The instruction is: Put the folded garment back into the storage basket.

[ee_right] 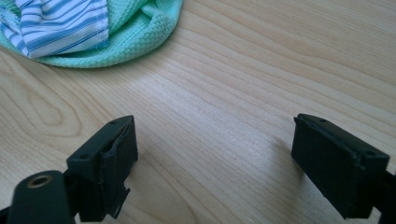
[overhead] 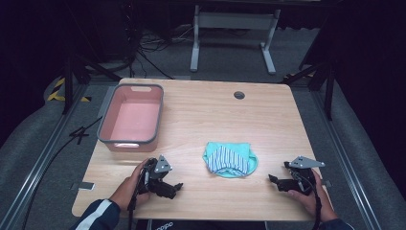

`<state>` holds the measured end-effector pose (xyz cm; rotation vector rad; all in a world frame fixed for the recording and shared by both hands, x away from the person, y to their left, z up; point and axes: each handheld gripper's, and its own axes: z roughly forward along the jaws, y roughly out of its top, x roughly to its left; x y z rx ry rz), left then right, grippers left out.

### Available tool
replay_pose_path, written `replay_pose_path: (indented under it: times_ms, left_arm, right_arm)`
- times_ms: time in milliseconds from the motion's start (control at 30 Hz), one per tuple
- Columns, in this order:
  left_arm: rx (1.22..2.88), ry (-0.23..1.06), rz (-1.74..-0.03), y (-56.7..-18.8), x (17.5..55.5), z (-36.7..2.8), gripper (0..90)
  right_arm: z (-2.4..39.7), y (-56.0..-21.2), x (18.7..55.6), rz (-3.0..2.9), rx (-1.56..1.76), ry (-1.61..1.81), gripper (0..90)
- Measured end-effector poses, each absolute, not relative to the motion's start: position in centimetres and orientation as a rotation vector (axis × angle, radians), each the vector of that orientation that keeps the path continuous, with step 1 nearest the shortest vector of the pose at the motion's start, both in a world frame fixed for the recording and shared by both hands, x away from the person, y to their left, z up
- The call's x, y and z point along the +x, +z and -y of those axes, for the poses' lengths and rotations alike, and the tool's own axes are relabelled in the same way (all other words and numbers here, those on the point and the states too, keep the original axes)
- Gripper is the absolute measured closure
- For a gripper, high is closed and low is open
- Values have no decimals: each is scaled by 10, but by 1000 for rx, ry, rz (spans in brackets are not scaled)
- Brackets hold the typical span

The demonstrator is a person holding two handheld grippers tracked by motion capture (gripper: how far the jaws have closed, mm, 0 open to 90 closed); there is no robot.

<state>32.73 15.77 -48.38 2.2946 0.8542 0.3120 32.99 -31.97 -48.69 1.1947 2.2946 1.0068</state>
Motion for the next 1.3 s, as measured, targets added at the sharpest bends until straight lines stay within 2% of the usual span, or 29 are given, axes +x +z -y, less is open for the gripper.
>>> replay_pose_path:
  times_ms: [600,667,700,733,767,800,900,1000,1300]
  left_arm:
    - [2337,263,-762,-482,336,-156,6]
    - [2334,262,-752,-481,337,-156,25]
    - [2325,267,-768,-480,339,-156,66]
    - [2322,274,-766,-479,340,-155,173]
    - [2323,294,-759,-477,341,-154,197]
    - [2330,317,-757,-476,343,-151,197]
    - [2356,254,-709,-474,350,-141,191]
    - [2365,253,-667,-470,356,-126,201]
    - [2287,248,-684,-461,386,-104,227]
  right_arm:
    - [322,-485,330,-2297,1222,986,151]
    - [322,-485,330,-2299,1226,983,160]
    - [323,-484,331,-2298,1239,987,161]
    - [324,-482,332,-2306,1250,1020,211]
    - [324,-481,332,-2297,1257,1033,224]
    - [324,-481,332,-2297,1257,1033,224]
    - [322,-473,331,-2276,1242,1085,257]
    - [314,-467,332,-2277,1200,1093,291]
    - [287,-453,345,-2297,1125,1103,323]
